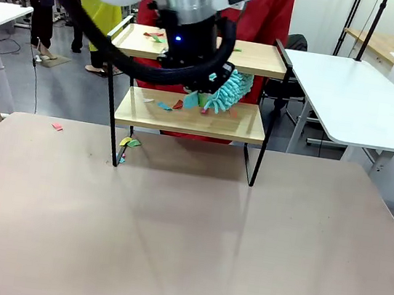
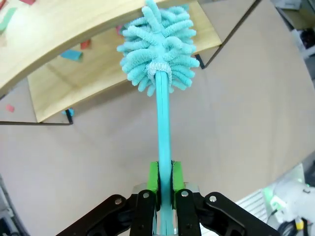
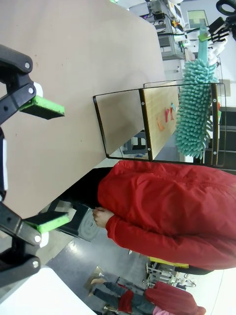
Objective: Clean the shelf.
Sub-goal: Clean the specific section of the Shelf indicated by the human with the Duster.
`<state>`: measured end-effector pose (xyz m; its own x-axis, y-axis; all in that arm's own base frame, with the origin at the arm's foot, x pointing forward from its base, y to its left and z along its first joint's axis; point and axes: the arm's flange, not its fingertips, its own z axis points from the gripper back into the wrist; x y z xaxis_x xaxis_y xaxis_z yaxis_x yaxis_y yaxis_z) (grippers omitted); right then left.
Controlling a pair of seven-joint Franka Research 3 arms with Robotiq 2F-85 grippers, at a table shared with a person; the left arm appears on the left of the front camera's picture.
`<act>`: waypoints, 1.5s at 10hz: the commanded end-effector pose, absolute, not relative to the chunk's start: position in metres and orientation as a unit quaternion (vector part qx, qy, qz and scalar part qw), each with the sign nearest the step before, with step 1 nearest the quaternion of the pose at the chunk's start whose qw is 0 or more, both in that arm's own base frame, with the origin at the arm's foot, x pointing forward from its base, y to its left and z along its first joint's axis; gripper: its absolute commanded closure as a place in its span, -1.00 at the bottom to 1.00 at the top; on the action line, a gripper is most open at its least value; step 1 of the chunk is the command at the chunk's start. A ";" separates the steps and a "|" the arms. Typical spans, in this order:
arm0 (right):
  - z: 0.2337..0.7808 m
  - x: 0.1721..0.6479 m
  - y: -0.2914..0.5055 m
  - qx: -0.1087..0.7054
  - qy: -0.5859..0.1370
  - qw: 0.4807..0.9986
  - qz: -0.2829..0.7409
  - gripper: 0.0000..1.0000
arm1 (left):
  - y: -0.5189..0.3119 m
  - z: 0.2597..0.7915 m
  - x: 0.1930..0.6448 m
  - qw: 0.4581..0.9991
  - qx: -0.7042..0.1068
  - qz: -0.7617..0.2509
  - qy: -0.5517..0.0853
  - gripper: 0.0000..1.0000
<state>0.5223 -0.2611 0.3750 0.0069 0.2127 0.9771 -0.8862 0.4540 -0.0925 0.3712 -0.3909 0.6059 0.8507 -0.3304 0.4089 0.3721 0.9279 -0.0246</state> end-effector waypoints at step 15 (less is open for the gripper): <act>0.378 0.522 -0.258 0.300 -0.560 0.642 0.429 -1.00 | -0.503 0.538 0.409 0.980 -0.021 -0.084 -0.177 0.74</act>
